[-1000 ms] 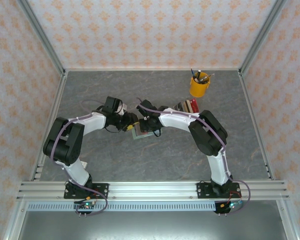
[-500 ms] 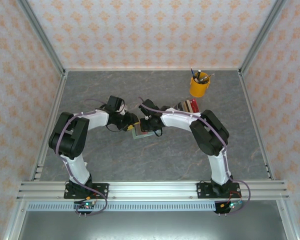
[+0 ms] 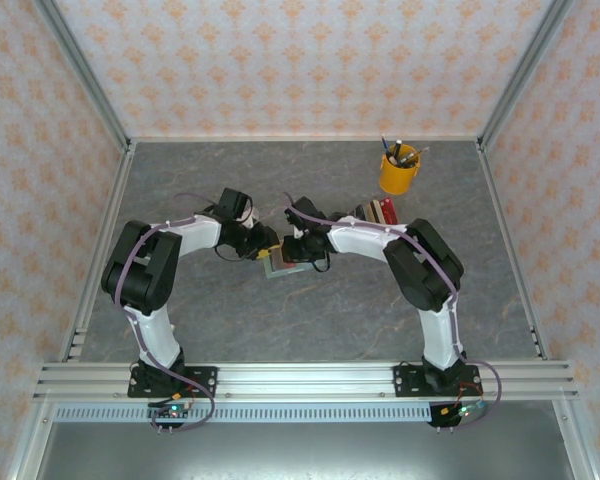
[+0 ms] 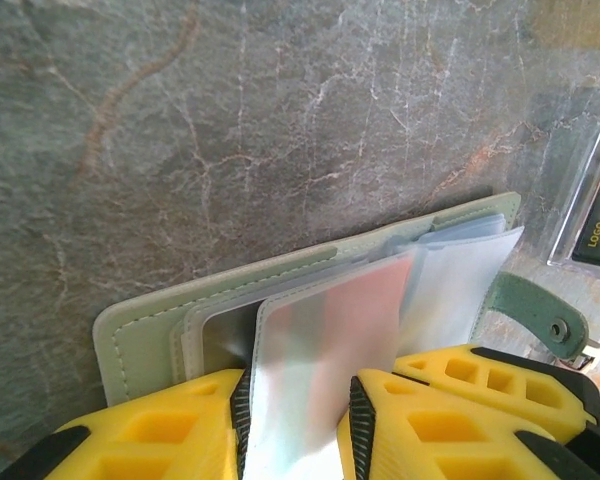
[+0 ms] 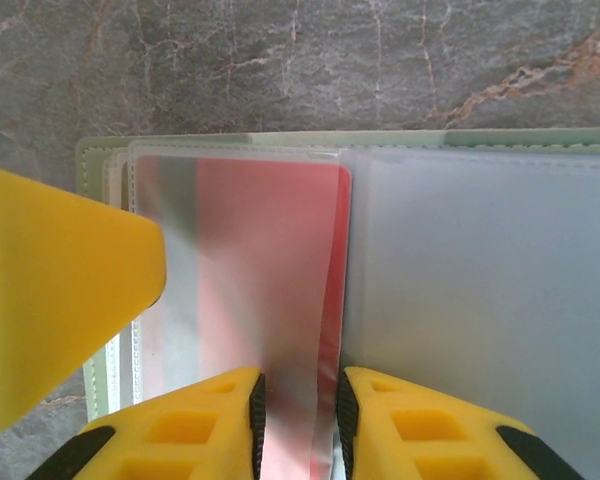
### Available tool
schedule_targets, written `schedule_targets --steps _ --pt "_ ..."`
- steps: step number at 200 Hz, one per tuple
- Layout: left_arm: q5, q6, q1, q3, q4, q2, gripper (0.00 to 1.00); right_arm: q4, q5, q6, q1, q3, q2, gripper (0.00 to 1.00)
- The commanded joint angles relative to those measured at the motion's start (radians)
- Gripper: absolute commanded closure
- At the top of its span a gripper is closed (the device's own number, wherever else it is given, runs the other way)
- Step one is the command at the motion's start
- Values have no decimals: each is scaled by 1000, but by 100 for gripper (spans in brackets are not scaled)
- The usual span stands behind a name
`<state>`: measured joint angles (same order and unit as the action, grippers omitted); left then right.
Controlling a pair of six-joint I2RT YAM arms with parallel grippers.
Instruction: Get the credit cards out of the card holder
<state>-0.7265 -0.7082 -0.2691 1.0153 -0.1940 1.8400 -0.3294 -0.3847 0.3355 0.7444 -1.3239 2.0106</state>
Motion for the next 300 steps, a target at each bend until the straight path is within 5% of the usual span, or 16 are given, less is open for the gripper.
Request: schedule_targets --steps 1,82,205,300 --pt "-42 56 -16 9 21 -7 65 10 -84 -18 2 61 5 71" --pt "-146 48 -16 -28 149 -34 68 142 -142 16 -27 162 -178 59" --pt "-140 9 -151 -12 169 -90 63 200 313 119 -27 381 -535 50" --pt "13 47 -104 11 0 -100 67 133 188 132 -28 298 -427 61"
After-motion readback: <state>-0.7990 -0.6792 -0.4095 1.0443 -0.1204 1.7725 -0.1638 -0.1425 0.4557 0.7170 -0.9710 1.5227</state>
